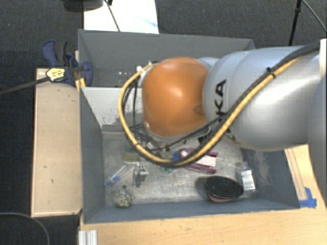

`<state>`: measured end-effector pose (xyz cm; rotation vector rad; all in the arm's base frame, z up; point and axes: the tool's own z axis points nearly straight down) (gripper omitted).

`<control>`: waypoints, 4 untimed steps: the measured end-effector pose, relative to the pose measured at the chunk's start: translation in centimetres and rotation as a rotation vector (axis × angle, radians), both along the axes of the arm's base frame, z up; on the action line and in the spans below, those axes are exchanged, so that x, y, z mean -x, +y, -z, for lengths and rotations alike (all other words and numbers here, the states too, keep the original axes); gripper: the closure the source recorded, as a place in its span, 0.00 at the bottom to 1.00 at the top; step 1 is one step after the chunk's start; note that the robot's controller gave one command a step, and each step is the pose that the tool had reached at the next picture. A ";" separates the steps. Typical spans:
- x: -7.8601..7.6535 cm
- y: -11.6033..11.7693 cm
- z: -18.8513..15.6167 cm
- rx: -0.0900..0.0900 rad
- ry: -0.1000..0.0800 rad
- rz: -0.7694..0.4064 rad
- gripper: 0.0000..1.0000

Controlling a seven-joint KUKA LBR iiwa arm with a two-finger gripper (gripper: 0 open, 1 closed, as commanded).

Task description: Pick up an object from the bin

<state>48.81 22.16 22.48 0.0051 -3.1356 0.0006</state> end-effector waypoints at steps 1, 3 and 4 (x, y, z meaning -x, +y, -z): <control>0.3 -2.1 13.1 -0.004 -0.013 -0.004 0.00; 1.1 -2.1 9.8 -0.003 -0.010 0.002 1.00; 0.8 -2.9 -0.9 -0.004 -0.015 -0.033 1.00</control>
Offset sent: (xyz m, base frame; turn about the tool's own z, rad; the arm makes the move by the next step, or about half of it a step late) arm -0.0055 -0.0247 -0.1548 -0.0099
